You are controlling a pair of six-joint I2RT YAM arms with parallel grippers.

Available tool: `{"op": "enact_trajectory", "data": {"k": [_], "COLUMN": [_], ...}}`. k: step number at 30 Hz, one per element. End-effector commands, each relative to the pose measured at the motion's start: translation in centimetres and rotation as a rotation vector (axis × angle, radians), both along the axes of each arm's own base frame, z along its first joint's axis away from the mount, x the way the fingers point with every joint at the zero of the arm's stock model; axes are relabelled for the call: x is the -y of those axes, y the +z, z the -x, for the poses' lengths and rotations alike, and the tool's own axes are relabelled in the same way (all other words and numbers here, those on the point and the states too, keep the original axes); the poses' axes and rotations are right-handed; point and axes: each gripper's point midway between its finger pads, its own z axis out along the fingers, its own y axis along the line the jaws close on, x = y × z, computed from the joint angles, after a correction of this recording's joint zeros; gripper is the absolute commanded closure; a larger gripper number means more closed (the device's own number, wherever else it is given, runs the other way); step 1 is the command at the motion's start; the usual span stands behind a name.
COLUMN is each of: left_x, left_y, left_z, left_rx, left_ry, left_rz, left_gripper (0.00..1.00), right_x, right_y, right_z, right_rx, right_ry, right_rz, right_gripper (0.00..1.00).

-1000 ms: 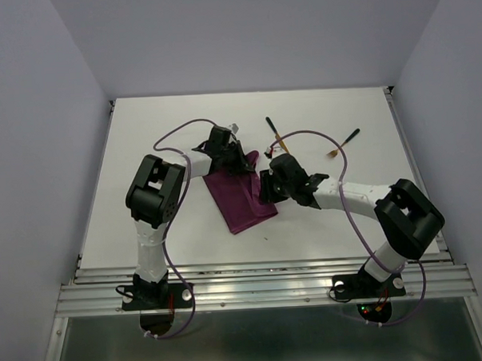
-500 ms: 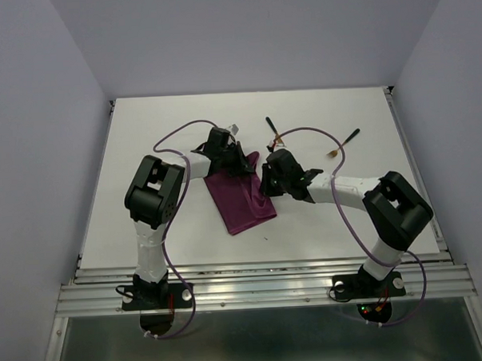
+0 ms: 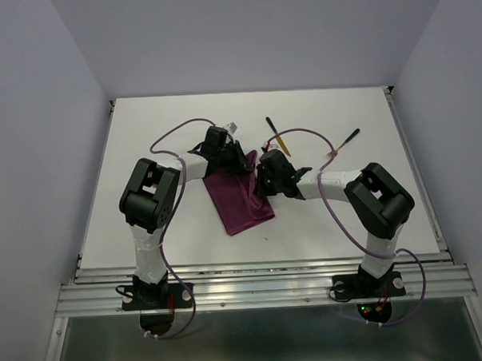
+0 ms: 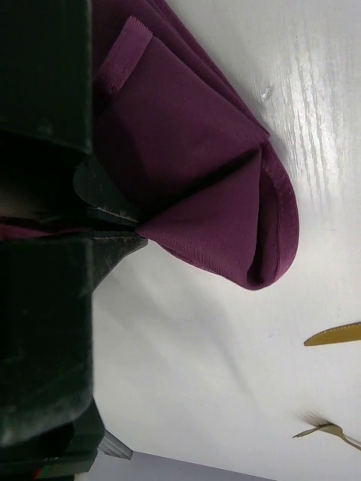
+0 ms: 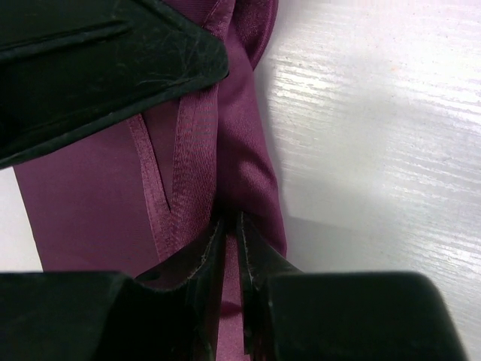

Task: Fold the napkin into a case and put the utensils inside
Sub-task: Fold the lower triangle-folded napkin at the center of the board.

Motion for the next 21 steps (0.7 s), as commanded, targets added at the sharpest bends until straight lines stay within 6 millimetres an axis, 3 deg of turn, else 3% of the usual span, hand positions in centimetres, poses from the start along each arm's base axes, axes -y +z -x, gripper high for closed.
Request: {"op": "enact_trajectory", "data": {"k": [1,8,15,18,21], "left_x": [-0.4,-1.7,-3.7,-4.4,-5.0], "left_y": [4.5,6.0,5.8,5.4,5.0], "left_z": [-0.6,-1.1,-1.3,-1.5,-1.7], "left_rx": [0.114,0.155,0.148,0.136,0.123], "left_ry": [-0.003,0.025,0.086,0.116,0.156], "left_rz": [0.020,-0.041,-0.084,-0.096,-0.120], "left_gripper": [0.82,0.61,0.46,0.31,0.30], "right_x": [0.2,0.7,0.9,1.0,1.1], "right_y": [-0.8,-1.3,-1.0,-0.8,-0.7], "right_z": [-0.3,-0.1,-0.2,-0.2,-0.3], "right_rx": [0.005,0.001,0.010,0.017,0.021], "right_ry": [-0.019,-0.034,-0.039,-0.041,-0.043], "right_rz": [0.007,0.023,0.027,0.028,0.030], "right_gripper": [0.83,0.84,0.84,0.84,0.84]}}
